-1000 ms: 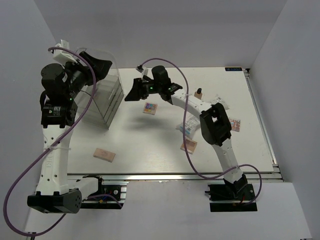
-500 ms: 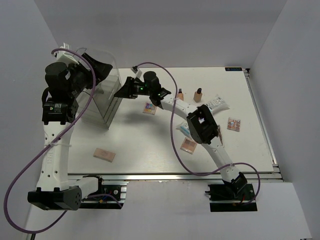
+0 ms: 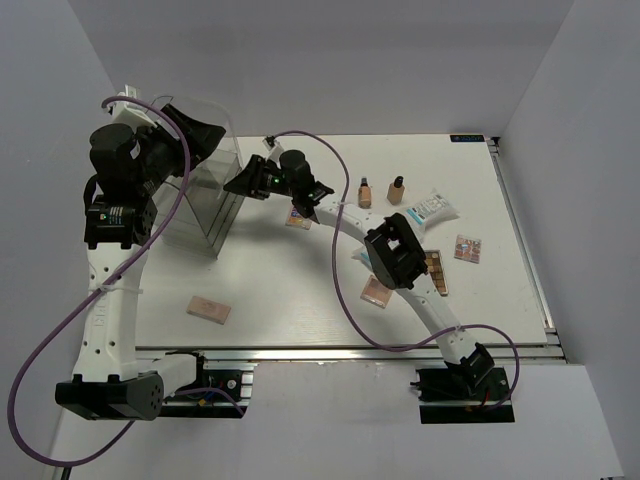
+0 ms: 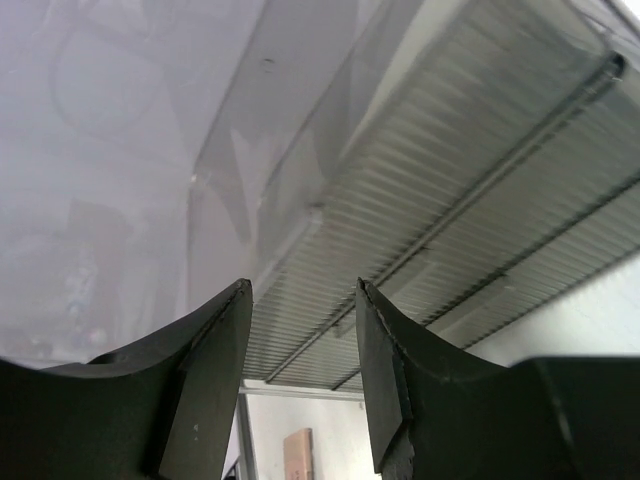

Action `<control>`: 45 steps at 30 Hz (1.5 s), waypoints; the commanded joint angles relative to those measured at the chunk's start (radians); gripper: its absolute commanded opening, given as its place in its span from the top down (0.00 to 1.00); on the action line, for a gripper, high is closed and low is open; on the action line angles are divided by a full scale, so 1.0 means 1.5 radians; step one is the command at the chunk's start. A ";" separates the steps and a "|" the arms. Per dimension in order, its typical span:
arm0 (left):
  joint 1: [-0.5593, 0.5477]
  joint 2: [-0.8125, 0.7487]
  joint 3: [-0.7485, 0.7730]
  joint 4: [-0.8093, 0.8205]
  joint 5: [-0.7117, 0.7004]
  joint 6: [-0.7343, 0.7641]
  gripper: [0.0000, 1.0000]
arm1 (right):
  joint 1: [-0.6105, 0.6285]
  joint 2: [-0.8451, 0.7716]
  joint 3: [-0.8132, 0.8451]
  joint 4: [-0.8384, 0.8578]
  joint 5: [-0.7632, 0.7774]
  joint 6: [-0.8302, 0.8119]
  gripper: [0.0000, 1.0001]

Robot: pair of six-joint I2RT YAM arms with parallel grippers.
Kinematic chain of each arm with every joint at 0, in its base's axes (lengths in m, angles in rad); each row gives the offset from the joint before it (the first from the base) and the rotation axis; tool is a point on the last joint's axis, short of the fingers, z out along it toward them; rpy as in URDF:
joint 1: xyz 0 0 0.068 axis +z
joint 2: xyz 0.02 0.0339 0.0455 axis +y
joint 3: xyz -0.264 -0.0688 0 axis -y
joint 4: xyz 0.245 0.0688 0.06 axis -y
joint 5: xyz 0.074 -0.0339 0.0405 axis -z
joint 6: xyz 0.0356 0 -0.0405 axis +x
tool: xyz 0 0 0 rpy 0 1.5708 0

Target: Organize the makeup

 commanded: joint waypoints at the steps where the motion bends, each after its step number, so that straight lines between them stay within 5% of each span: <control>1: 0.004 -0.007 0.006 0.008 0.011 -0.005 0.14 | 0.007 0.014 0.037 0.043 0.020 0.020 0.49; 22: 0.004 -0.026 -0.025 -0.003 0.020 -0.010 0.14 | 0.034 0.031 0.044 0.108 0.032 0.062 0.54; 29: 0.004 -0.041 -0.044 -0.014 0.021 -0.008 0.14 | 0.035 0.030 0.043 0.154 0.038 0.064 0.76; 30: 0.003 -0.049 -0.048 -0.016 0.019 -0.008 0.14 | 0.035 0.024 0.035 0.160 0.037 0.066 0.94; 31: 0.003 -0.052 -0.051 -0.017 0.019 -0.005 0.14 | 0.035 0.018 0.025 0.164 0.042 0.071 1.00; 45: 0.003 -0.159 -0.164 -0.044 -0.008 0.031 0.14 | -0.010 -0.073 -0.053 0.246 0.023 0.114 1.00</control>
